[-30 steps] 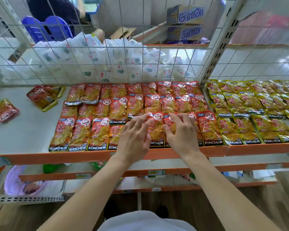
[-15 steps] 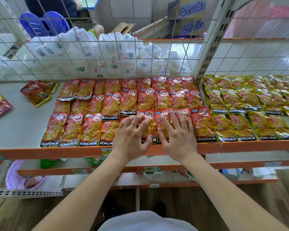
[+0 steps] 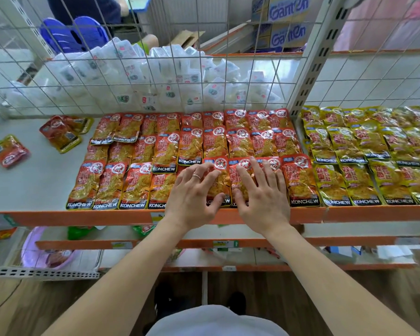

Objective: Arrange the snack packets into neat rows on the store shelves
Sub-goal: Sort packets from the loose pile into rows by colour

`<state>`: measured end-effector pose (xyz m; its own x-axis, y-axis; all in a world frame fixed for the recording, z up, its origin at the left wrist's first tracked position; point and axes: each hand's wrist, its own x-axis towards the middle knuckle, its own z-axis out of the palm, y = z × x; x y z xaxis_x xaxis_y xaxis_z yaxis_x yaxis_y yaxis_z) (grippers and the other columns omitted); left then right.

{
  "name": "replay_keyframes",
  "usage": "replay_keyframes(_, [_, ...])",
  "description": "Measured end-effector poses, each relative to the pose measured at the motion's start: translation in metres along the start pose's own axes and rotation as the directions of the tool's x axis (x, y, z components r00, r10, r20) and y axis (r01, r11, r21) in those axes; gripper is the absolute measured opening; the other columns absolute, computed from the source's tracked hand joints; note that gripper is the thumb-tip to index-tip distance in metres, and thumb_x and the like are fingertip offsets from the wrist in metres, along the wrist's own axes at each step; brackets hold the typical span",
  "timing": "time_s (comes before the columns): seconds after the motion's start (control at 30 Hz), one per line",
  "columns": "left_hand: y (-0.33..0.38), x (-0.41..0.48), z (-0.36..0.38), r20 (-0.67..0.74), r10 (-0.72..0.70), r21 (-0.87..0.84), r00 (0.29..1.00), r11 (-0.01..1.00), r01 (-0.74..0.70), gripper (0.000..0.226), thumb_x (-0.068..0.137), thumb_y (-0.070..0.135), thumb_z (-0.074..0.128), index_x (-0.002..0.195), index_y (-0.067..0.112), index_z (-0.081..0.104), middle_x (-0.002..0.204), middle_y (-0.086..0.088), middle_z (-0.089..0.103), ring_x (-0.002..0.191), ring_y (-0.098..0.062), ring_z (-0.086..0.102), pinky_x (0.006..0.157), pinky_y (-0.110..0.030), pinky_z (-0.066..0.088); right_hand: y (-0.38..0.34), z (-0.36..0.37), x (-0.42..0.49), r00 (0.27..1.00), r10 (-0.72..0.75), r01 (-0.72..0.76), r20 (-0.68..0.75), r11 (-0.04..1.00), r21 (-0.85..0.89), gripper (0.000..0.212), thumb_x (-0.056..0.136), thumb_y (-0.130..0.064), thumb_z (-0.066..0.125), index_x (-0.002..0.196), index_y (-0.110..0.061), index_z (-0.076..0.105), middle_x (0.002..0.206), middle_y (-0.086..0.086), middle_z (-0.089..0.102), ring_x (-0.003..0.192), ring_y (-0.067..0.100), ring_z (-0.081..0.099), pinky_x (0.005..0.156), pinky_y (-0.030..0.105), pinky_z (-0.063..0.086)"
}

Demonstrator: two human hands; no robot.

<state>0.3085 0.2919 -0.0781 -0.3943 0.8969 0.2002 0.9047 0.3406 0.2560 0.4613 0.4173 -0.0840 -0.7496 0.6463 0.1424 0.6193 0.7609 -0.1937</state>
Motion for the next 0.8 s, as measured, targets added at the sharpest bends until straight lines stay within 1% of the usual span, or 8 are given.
replay_keyframes(0.17, [-0.002,-0.002,0.0,-0.03,0.026,-0.015,0.999,1.0,-0.027,0.057,0.087,0.06,0.05,0.132,0.025,0.056,0.14,0.003,0.049,0.128,-0.023,0.039,0.111,-0.046,0.037,0.0,0.0,0.0,1.0,-0.011,0.011,-0.028,1.0,-0.001,0.059,0.094,-0.056,0.032,0.149,-0.035,0.037,0.162,0.002,0.029,0.15,0.028,0.021,0.122,0.054,0.013])
replay_keyframes(0.33, [-0.002,-0.001,0.0,-0.027,0.028,-0.022,0.999,0.999,-0.029,0.058,0.088,0.062,0.049,0.133,0.026,0.055,0.142,0.002,0.048,0.13,-0.024,0.038,0.112,-0.049,0.036,0.001,0.001,-0.001,0.999,-0.014,0.013,-0.044,1.0,-0.009,0.06,0.094,-0.056,0.034,0.149,-0.034,0.038,0.161,0.002,0.03,0.15,0.028,0.022,0.122,0.054,0.013])
replay_keyframes(0.43, [-0.001,-0.002,-0.002,-0.048,0.006,-0.052,0.999,0.999,-0.009,0.058,0.089,0.06,0.048,0.134,0.023,0.053,0.145,0.001,0.046,0.13,-0.025,0.04,0.112,-0.047,0.033,0.0,0.001,-0.001,0.999,-0.015,0.015,-0.049,1.0,-0.012,0.061,0.095,-0.057,0.034,0.151,-0.033,0.036,0.162,0.002,0.029,0.15,0.027,0.022,0.122,0.053,0.014])
replay_keyframes(0.5, [0.001,-0.003,-0.004,-0.079,-0.033,-0.085,0.996,0.996,0.026,0.058,0.09,0.057,0.051,0.135,0.021,0.051,0.145,0.001,0.045,0.127,-0.025,0.042,0.111,-0.045,0.034,0.001,0.0,-0.002,0.998,-0.01,0.011,-0.06,1.0,0.015,0.063,0.095,-0.057,0.035,0.152,-0.03,0.036,0.163,0.002,0.027,0.151,0.026,0.019,0.122,0.053,0.014])
replay_keyframes(0.63, [0.003,-0.005,-0.012,-0.122,-0.078,-0.189,0.989,0.98,0.054,0.056,0.09,0.047,0.052,0.137,0.017,0.049,0.146,0.0,0.045,0.126,-0.026,0.045,0.106,-0.046,0.038,-0.008,-0.009,0.001,0.994,0.025,-0.004,-0.106,0.981,0.195,0.066,0.093,-0.058,0.035,0.151,-0.025,0.038,0.163,0.002,0.026,0.152,0.024,0.013,0.122,0.052,0.008])
replay_keyframes(0.73, [-0.001,-0.008,-0.022,-0.212,-0.127,-0.309,0.969,0.949,0.057,0.052,0.086,0.031,0.053,0.135,0.014,0.051,0.146,0.0,0.046,0.126,-0.024,0.045,0.106,-0.046,0.038,-0.033,-0.018,0.014,0.986,-0.031,0.073,-0.167,0.965,0.25,0.066,0.093,-0.057,0.036,0.149,-0.023,0.041,0.162,0.003,0.028,0.152,0.023,0.013,0.121,0.054,0.011])
replay_keyframes(0.8, [-0.014,-0.013,-0.032,-0.268,-0.144,-0.337,0.953,0.94,0.047,0.052,0.085,0.026,0.052,0.135,0.013,0.052,0.147,0.0,0.046,0.127,-0.024,0.046,0.107,-0.043,0.037,-0.055,-0.023,0.026,0.98,-0.066,0.117,-0.189,0.956,0.27,0.064,0.094,-0.057,0.037,0.149,-0.024,0.04,0.162,0.003,0.028,0.152,0.023,0.015,0.12,0.057,0.015])
